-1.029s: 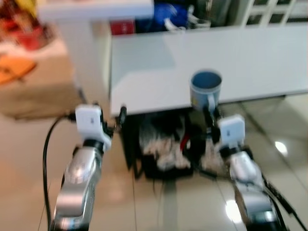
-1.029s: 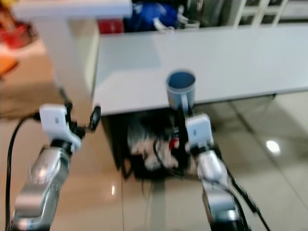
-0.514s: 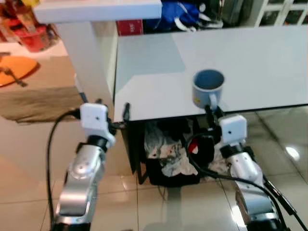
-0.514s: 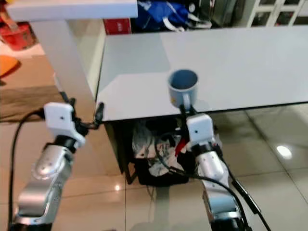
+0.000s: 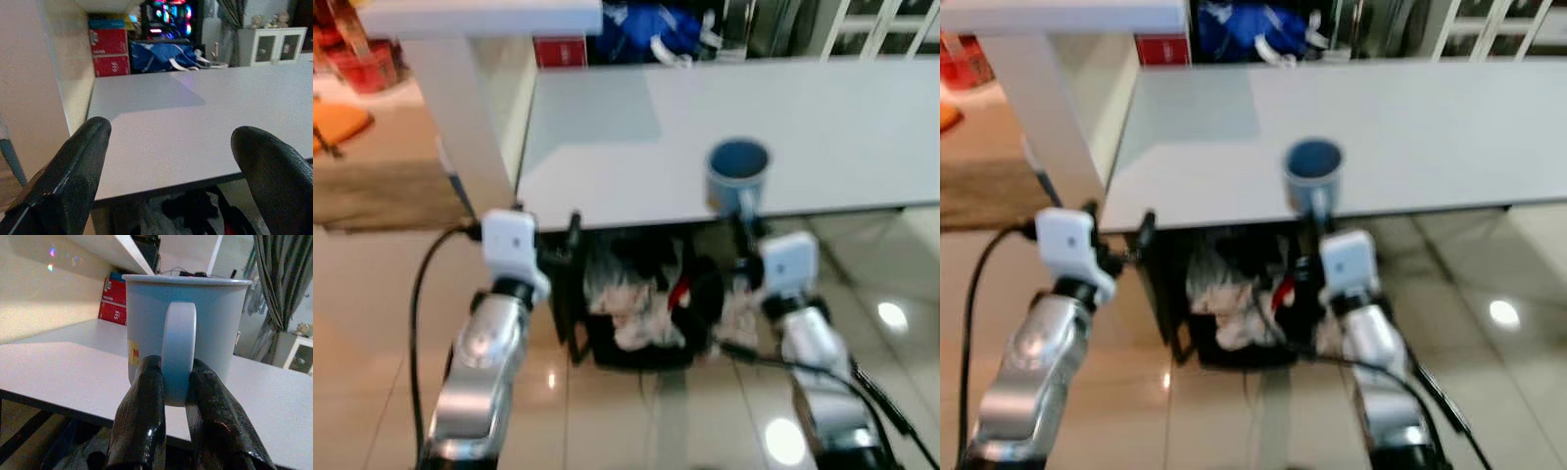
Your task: Setting the table
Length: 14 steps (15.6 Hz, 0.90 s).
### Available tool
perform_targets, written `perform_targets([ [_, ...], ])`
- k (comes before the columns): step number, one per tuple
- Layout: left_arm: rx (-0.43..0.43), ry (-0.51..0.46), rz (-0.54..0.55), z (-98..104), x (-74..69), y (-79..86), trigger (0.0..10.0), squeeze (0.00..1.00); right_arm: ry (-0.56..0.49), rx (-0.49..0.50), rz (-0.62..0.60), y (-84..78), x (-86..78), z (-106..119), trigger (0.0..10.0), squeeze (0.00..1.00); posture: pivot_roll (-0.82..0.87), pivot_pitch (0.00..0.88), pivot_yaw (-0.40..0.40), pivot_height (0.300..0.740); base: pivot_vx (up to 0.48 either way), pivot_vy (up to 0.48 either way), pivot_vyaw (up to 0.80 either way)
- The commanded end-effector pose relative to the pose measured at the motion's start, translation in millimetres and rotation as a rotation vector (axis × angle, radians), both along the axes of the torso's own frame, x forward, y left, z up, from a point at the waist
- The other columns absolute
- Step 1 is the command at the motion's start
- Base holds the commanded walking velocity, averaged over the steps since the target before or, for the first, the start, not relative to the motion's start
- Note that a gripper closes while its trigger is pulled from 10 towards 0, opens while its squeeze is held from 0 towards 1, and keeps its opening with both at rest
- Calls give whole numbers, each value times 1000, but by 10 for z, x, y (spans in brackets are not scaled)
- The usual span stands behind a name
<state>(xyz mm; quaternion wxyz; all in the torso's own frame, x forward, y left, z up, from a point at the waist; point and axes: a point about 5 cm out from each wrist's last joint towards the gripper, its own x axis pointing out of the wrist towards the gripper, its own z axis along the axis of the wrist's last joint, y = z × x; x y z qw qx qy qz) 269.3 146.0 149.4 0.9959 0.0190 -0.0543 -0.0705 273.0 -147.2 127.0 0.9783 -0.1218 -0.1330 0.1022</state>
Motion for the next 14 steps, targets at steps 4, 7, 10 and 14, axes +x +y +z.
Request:
perform_targets([
  [4, -1, -1, -9, 5, 9, -34, 10000, 0, -17, -13, -14, -59, 15, 38, 0, 0, -85, 0, 51, 740, 250, -407, 0],
  [7, 20, 13, 2, -22, 19, -26, 10000, 0, -16, -13, -14, -58, 7, 33, 0, 0, -86, 0, 51, 740, 252, -405, 0],
  [10, 6, 29, -13, -31, 43, -59, 10000, 0, -18, -15, -17, -71, 14, 37, 0, 0, -88, 0, 52, 740, 0, 0, 0],
  [14, -25, 21, -32, -20, 36, -67, 10000, 0, -12, -14, -20, -79, 10, 23, 0, 0, -91, 0, 54, 740, 461, 0, 0],
])
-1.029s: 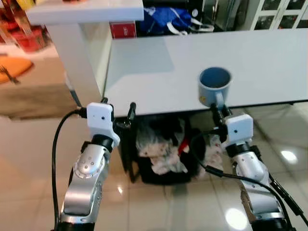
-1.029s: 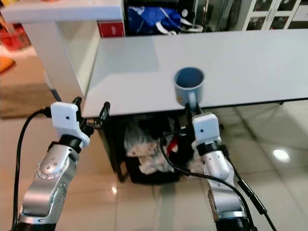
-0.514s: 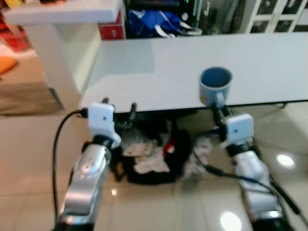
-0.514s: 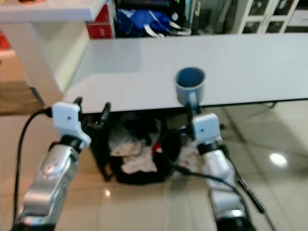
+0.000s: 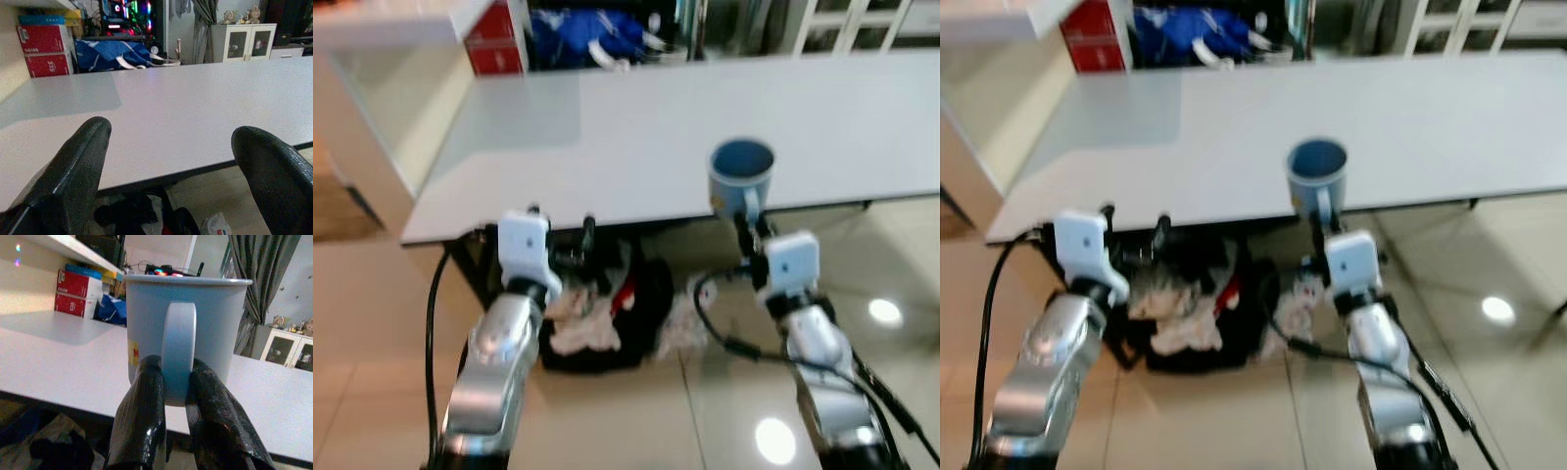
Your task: Setting the table
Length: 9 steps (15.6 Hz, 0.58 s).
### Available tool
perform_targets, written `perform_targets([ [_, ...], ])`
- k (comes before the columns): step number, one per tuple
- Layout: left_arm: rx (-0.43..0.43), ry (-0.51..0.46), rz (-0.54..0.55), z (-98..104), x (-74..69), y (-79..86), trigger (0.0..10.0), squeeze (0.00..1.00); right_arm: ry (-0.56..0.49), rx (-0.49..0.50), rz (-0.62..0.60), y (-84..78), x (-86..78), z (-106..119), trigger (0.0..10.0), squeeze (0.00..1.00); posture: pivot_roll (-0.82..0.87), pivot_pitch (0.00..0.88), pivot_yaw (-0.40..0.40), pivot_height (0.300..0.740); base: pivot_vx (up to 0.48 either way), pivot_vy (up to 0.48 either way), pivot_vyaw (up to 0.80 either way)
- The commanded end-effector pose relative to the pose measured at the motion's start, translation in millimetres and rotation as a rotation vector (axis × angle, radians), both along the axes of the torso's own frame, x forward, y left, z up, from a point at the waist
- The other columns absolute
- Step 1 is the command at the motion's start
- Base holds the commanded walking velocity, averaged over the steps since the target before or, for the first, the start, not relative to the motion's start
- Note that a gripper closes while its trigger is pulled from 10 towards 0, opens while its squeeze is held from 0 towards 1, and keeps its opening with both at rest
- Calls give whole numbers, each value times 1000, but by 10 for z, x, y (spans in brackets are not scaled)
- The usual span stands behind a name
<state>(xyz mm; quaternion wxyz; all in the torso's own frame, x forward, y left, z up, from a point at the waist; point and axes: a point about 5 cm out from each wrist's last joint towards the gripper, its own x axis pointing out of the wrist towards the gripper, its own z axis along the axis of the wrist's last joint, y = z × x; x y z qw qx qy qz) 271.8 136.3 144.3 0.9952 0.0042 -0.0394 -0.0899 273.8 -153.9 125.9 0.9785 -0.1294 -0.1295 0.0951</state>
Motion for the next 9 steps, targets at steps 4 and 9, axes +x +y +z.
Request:
perform_targets([
  [4, 1, -13, 9, 38, 13, 32, 10000, 0, -12, -1, -2, -16, 7, 29, 0, 0, -90, 0, 54, 740, 461, 0, 0],
  [9, 8, -17, 12, 52, 12, 53, 10000, 0, -8, 3, -15, -34, 22, 23, 0, 0, -85, 0, 56, 740, 461, 0, 0],
])
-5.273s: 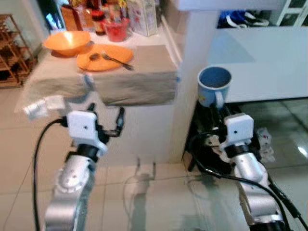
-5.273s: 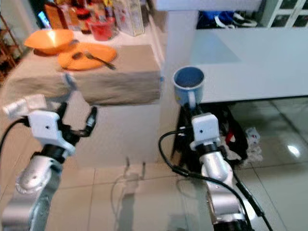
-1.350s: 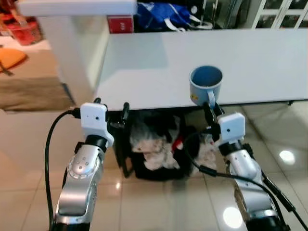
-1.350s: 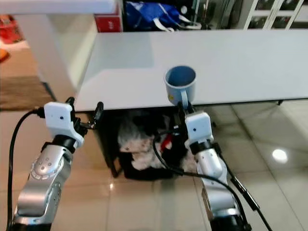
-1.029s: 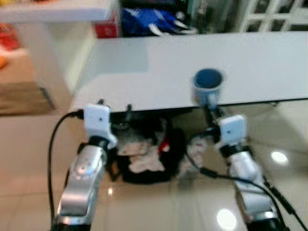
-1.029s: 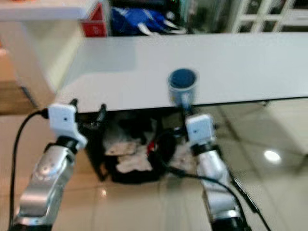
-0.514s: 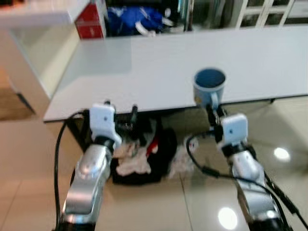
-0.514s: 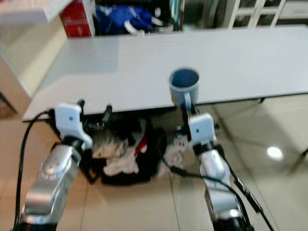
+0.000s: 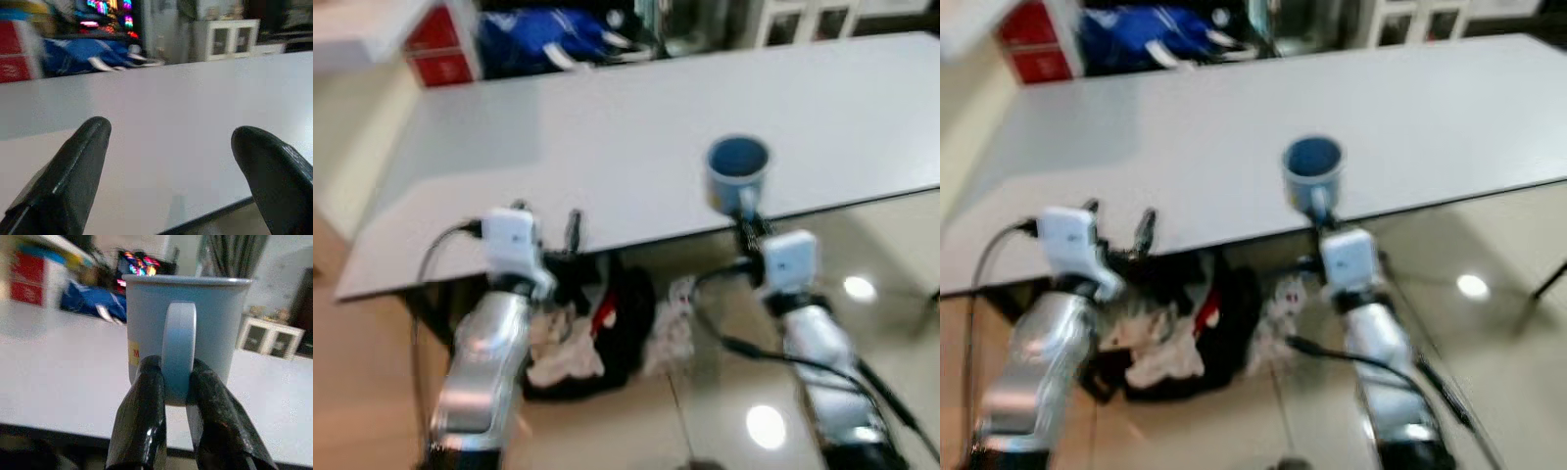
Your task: Setting the table
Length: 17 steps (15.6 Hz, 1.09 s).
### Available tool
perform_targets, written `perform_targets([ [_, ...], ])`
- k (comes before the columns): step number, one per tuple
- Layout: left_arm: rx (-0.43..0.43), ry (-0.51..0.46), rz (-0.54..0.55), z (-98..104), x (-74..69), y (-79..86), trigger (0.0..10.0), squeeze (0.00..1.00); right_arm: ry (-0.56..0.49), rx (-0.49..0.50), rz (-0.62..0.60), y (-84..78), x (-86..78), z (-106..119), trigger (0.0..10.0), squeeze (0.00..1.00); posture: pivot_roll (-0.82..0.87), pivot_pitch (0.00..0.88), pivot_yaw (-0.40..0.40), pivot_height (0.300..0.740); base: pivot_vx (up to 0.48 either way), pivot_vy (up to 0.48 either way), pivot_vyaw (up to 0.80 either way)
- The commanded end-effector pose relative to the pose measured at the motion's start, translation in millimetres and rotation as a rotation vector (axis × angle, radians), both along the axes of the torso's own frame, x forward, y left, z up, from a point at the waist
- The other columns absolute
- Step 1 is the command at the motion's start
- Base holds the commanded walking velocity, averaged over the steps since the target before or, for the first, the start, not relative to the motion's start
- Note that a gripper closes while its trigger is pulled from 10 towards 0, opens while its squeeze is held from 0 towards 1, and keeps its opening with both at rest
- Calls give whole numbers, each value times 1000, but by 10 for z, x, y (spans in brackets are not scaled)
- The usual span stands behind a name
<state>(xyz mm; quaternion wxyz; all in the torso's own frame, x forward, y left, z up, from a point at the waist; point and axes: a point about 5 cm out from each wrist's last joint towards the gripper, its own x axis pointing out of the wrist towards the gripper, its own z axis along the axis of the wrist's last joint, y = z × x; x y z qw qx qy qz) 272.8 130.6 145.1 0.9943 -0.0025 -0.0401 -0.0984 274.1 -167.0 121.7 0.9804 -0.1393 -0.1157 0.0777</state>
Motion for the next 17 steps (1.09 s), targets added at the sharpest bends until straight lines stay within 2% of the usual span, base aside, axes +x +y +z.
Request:
perform_targets([
  [1, 24, -18, 27, 47, 5, 111, 10000, 0, -30, 19, 28, 104, 18, 66, 0, 0, -85, 0, 59, 740, 461, 0, 0],
  [8, 32, -16, 23, 49, 20, 105, 10000, 0, -30, 23, 29, 122, 20, 59, 0, 0, -85, 0, 64, 740, 461, 0, 0],
  [13, 61, -14, 43, 38, 29, 110, 10000, 0, -27, 22, 30, 127, 20, 52, 0, 0, -85, 0, 63, 740, 0, 0, 0],
  [17, 56, -15, 36, 37, 26, 103, 10000, 0, -26, 22, 32, 133, 20, 44, 0, 0, -85, 0, 65, 740, 0, -432, 0],
])
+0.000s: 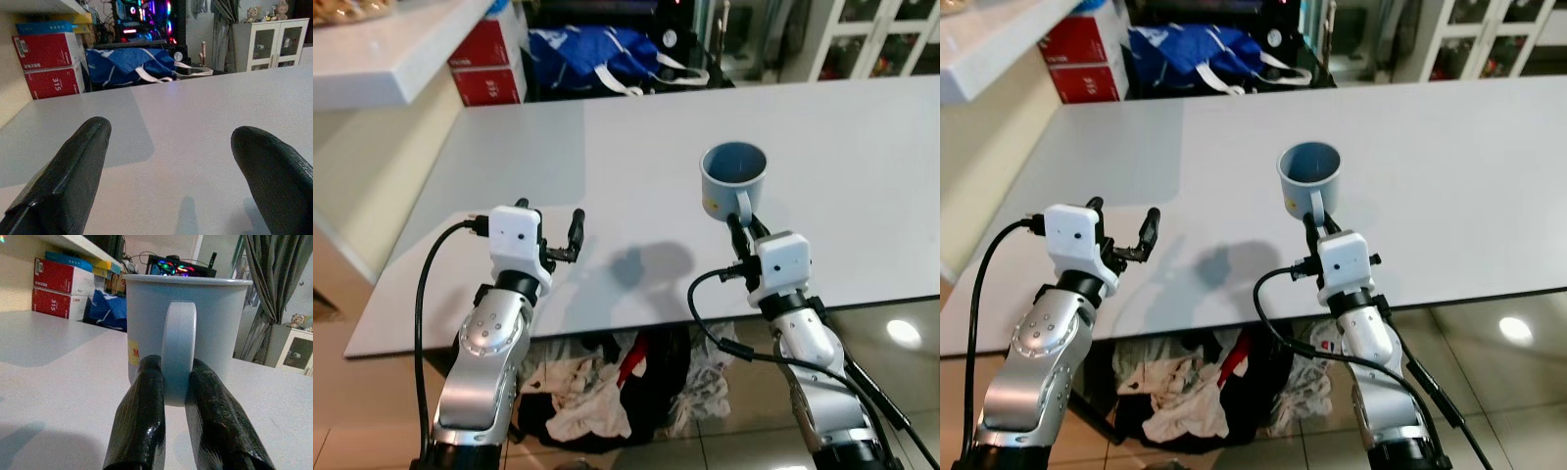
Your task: Setting the table
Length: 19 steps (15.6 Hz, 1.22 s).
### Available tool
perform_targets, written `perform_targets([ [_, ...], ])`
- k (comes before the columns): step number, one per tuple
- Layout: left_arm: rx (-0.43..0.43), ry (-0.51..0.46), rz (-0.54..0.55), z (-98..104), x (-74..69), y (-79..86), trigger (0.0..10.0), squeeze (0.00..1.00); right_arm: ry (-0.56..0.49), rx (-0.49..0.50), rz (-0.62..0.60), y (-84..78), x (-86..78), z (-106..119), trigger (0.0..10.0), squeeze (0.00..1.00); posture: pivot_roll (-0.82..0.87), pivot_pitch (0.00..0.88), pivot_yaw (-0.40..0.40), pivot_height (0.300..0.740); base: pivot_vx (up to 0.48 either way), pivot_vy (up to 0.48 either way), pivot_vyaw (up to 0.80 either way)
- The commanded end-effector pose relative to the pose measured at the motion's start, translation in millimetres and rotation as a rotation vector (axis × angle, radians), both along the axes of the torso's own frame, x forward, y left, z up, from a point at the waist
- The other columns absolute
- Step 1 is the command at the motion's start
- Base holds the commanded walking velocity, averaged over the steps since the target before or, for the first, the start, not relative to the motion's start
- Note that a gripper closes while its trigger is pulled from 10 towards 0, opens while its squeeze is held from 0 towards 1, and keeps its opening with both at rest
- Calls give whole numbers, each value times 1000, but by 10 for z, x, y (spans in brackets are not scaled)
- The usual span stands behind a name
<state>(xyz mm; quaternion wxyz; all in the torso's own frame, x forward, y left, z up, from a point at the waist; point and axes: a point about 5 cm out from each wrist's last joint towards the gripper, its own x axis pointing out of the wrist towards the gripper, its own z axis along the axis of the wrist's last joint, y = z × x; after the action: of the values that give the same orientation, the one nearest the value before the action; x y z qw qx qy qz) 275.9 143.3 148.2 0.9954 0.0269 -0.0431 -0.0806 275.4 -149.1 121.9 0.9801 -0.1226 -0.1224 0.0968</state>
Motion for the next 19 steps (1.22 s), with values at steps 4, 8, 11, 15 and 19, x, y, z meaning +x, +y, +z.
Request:
perform_targets([
  [4, 7, -1, -10, 1, -10, -29, 10000, 0, -19, -10, -8, -37, 6, 40, 0, 0, -86, 0, 66, 740, 197, -403, 0],
  [8, 7, -2, -19, -2, -17, -42, 10000, 0, -18, -13, -6, -39, -2, 37, 0, 0, -89, 0, 65, 740, 293, -376, 0],
  [11, 5, 7, -10, -20, -13, -43, 10000, 0, -18, -12, -6, -36, -5, 36, 0, 0, -90, 0, 66, 740, 203, -245, 0],
  [15, -32, -17, -38, 22, -20, -69, 10000, 0, -15, -15, -6, -42, -8, 34, 0, 0, -90, 0, 66, 740, 212, 0, 0],
  [19, -28, -16, -42, 26, -20, -75, 10000, 0, -14, -17, -4, -37, -9, 30, 0, 0, -90, 0, 66, 740, 467, 0, 0],
])
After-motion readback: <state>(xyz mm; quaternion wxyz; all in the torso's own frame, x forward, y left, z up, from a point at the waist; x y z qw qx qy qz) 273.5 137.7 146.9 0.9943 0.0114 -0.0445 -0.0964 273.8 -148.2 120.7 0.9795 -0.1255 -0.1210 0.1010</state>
